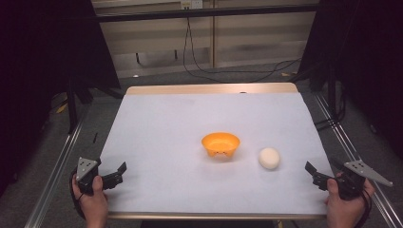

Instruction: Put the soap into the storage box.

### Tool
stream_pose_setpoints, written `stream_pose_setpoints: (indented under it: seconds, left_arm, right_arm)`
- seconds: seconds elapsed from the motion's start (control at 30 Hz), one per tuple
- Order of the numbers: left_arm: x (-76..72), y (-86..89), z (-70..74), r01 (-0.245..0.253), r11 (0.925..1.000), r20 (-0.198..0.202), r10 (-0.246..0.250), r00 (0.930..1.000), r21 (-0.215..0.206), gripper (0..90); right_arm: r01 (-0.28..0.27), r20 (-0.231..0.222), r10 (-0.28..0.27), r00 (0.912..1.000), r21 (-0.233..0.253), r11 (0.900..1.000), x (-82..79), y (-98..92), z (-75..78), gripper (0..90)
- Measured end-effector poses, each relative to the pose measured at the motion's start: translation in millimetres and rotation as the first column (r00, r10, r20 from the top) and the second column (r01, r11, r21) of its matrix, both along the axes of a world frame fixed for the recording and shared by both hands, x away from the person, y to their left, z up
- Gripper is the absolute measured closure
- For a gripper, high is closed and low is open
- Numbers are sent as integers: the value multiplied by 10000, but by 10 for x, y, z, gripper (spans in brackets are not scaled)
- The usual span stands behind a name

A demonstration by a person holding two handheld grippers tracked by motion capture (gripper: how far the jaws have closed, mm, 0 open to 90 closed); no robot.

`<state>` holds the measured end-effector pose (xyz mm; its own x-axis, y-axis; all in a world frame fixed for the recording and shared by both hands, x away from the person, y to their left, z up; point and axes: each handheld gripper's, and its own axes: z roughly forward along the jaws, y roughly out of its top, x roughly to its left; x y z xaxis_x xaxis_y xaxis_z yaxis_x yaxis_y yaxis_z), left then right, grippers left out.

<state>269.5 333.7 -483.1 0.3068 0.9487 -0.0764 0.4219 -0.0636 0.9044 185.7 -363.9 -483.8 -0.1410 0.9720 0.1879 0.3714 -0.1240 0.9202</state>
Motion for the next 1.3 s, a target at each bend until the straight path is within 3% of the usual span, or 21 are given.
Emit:
stream_pose_setpoints:
  seconds: [0.37,0.5,0.6,0.73,0.77,0.83,0.93,1.0,1.17,1.3]
  left_arm:
    - [5,12,1,-54,10000,-79,54,10000,52,0]
    - [7,11,0,-28,10000,-88,29,10000,33,0]
    - [17,0,-2,-40,10000,-183,42,9998,65,0]
    - [14,-1,-2,-8,10000,-183,9,9998,52,0]
    - [16,7,-2,81,10000,-187,-81,9998,-4,0]
    - [21,9,-2,105,9999,-235,-106,9997,-17,0]
    - [39,-2,-5,92,10000,-347,-93,9994,-19,0]
    - [39,-7,-4,100,9999,-363,-98,9993,56,0]
    - [42,2,-4,149,9999,-365,-148,9992,22,0]
    - [45,0,-5,146,9999,-423,-147,9990,-31,0]
  right_arm:
    - [278,-77,-280,9996,-219,9994,10,24,4,39]
    - [1011,-210,-1019,9946,-346,9943,28,20,19,79]
    - [1068,-187,-1081,9940,-634,9923,45,20,27,84]
    - [833,-680,-898,9936,-929,9922,78,28,51,128]
    - [170,-1218,-245,9923,-616,9980,99,25,74,117]
    - [-309,-1411,232,9897,-523,9982,109,38,72,26]
    - [-736,-1675,631,9838,-574,9956,128,61,67,9]
    - [-1087,-1914,913,9773,-827,9906,140,88,62,0]
    - [-1351,-2303,1039,9676,-1242,9830,179,149,93,0]
    - [-1709,-2796,1186,9527,-1705,9704,249,196,172,0]
